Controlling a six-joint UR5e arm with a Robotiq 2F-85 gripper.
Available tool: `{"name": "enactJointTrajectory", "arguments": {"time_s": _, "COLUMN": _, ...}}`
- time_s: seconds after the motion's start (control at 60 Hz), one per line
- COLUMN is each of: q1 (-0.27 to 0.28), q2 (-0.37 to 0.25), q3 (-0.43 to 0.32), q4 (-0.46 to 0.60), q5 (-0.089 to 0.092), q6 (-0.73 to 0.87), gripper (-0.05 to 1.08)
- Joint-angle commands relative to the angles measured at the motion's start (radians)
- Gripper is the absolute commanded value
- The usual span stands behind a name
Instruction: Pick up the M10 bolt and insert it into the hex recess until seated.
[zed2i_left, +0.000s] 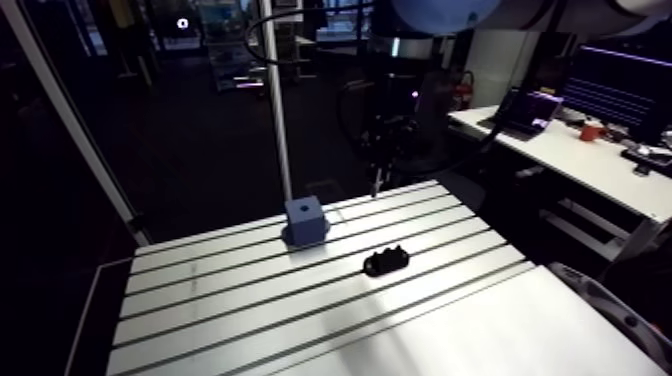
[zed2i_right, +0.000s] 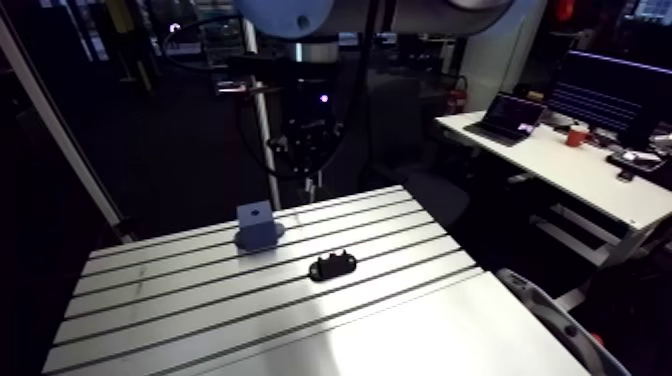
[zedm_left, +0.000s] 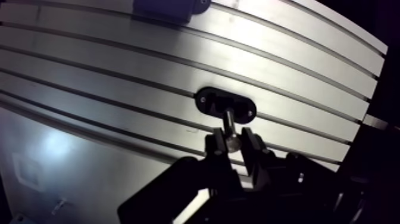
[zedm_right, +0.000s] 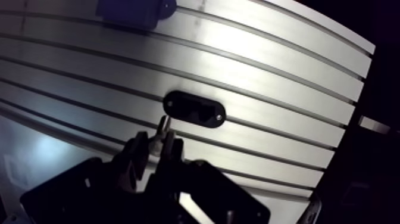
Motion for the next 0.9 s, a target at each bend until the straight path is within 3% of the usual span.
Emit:
{"name": "enactJointTrajectory", "arguments": {"time_s": 0.017, "q1": 0.104, "q2": 0.093, "q3": -0.192, "q4": 0.198, "q5": -0.057, "q6": 0.026, "gripper": 0.78}}
{"name": "enactJointTrajectory", "arguments": {"time_s": 0.133, "q1": 0.140, "q2": 0.132, "q3": -0.226, "q4": 0.202, "q5": -0.078, "q6": 0.031, "gripper": 0.78}}
{"name": "enactJointTrajectory", "arguments": {"time_s": 0.35, "q1": 0.160, "q2": 0.201, "q3": -0.267, "q4": 0.193, "q5": -0.082, "q6": 0.064, "gripper": 0.78}}
{"name": "enactJointTrajectory", "arguments": {"time_s": 0.9, "q1": 0.195, "q2": 0.308, "q3": -0.369, "q4": 0.160, "q5": -0.067, "q6": 0.154, "gripper": 0.80}}
